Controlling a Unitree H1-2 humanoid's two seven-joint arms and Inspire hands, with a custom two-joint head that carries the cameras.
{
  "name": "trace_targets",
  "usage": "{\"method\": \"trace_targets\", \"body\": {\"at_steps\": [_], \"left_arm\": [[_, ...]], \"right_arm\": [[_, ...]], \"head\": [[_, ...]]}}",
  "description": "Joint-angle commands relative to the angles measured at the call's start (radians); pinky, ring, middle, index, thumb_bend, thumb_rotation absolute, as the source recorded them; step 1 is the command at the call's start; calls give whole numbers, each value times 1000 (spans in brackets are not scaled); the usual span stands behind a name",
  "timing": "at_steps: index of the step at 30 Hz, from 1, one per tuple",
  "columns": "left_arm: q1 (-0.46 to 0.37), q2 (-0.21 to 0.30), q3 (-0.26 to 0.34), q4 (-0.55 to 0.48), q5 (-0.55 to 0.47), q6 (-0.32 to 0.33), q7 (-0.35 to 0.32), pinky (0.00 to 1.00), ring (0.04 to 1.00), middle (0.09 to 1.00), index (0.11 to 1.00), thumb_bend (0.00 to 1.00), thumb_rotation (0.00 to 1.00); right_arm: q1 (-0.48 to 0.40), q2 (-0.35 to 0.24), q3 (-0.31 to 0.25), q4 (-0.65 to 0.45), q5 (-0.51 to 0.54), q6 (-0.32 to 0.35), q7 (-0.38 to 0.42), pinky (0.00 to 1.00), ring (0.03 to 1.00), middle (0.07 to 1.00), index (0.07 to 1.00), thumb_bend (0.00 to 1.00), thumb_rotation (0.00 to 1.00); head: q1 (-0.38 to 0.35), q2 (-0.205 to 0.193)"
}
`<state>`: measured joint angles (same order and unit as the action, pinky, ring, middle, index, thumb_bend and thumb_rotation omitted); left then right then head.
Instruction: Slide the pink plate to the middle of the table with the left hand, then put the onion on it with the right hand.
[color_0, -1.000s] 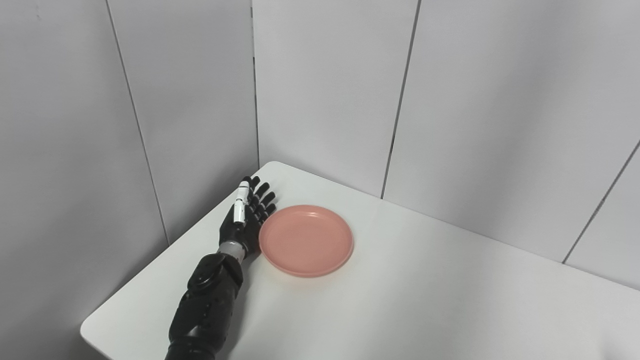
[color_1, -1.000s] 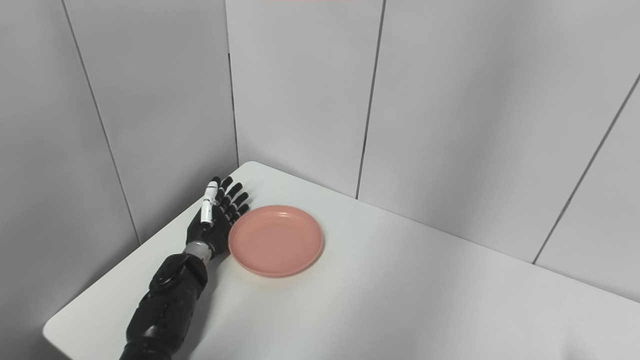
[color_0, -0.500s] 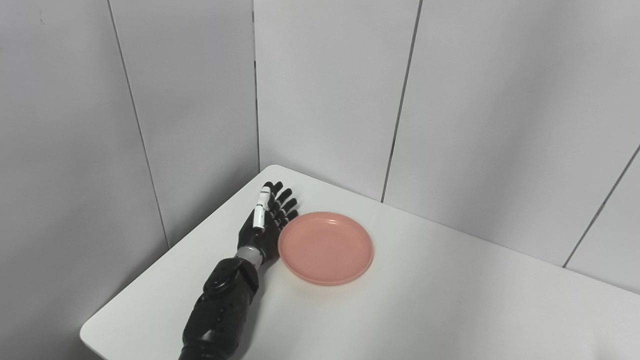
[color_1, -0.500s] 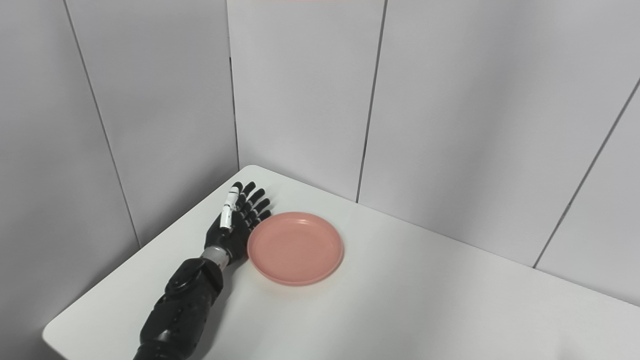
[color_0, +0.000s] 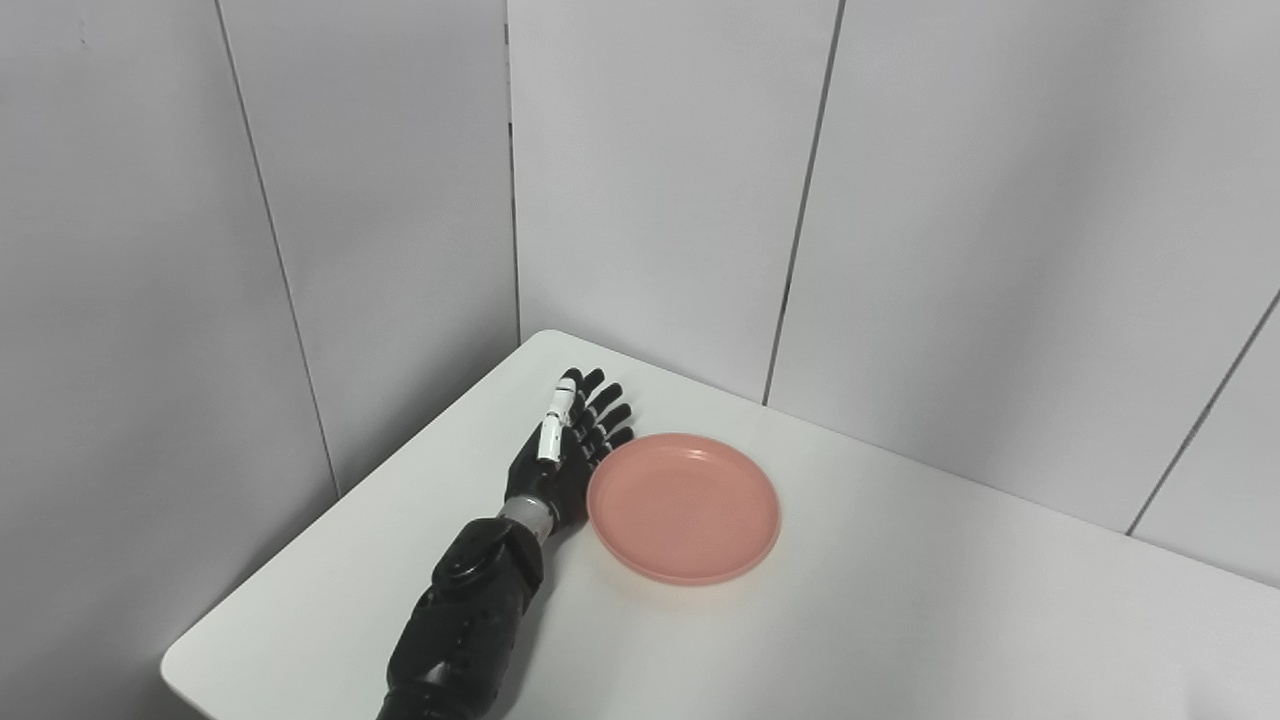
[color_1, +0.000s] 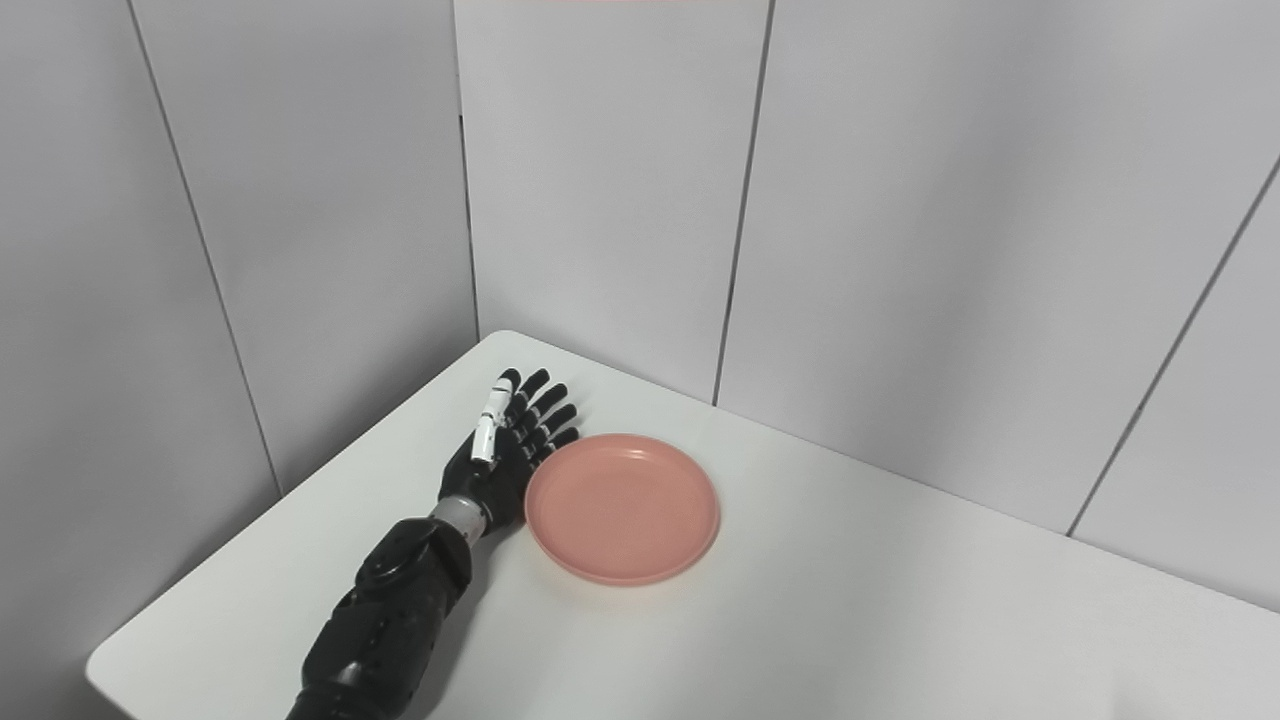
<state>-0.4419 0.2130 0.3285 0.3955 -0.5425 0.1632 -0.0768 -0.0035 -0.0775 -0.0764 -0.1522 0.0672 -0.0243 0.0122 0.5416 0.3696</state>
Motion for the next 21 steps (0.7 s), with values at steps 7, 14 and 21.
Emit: {"method": "trace_targets", "body": {"at_steps": [7, 14, 21], "left_arm": [[-1, -39, -42, 10, 16, 87, 6, 916, 931, 947, 935, 422, 1000], [-6, -63, -72, -5, 24, 106, 5, 913, 927, 944, 934, 432, 1000], [-2, -84, -89, -48, 23, 142, -4, 937, 938, 957, 953, 425, 1000]], "right_arm": [[1, 16, 6, -47, 8, -5, -1, 767, 904, 930, 869, 343, 874], [10, 25, 23, -68, -3, 1, 1, 999, 999, 1000, 983, 453, 993], [18, 46, 45, -157, -9, 102, -9, 1000, 1000, 1000, 1000, 275, 1000]], "head": [[-48, 25], [-118, 60], [-192, 106]]}}
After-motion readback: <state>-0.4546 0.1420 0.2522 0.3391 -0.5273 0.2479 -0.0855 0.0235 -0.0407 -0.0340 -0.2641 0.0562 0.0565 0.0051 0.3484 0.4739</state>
